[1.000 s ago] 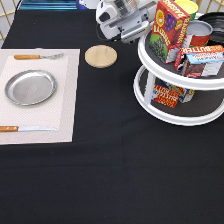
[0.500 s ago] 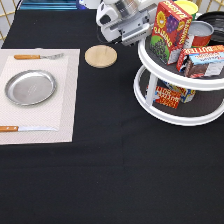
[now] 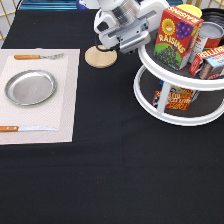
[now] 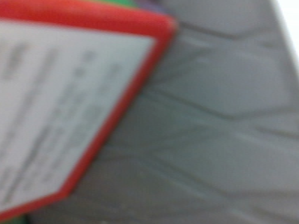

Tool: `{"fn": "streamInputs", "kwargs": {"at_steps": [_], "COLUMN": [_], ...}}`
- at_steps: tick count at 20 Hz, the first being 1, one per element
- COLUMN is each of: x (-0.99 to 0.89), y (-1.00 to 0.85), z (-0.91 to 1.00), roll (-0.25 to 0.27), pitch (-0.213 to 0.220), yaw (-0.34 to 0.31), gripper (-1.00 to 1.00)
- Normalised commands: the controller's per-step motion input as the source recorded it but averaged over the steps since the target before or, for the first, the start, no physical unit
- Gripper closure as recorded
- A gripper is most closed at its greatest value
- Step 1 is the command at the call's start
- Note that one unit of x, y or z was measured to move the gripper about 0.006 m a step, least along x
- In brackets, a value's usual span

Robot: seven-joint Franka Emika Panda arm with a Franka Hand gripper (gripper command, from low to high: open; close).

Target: Pick up the bowl from the lazy Susan and put bowl on the plate

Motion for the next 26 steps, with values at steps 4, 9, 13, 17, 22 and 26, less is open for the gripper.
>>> {"fn": "streamInputs", "kwargs": {"at_steps": [4,9,13,17,22,26], "x": [0.76,0.80,0.50,-0.05,-0.51,-0.94], "y": [-0.12,-0.01,-0.12,-0.05,0.00,0.00], "z": [-0.01,0.00,0.02,0.54,0.93,0.66], "roll": [0.000,0.000,0.033,-0.023,-0.102,-0.153], "pitch": [-0.006,-0.009,-0.005,-0.030,-0.072,-0.085], "yaw": [0.037,0.083,0.112,0.110,0.045,0.012], "gripper": [-1.00,-1.00,-1.00,-1.00,-1.00,-1.00]}}
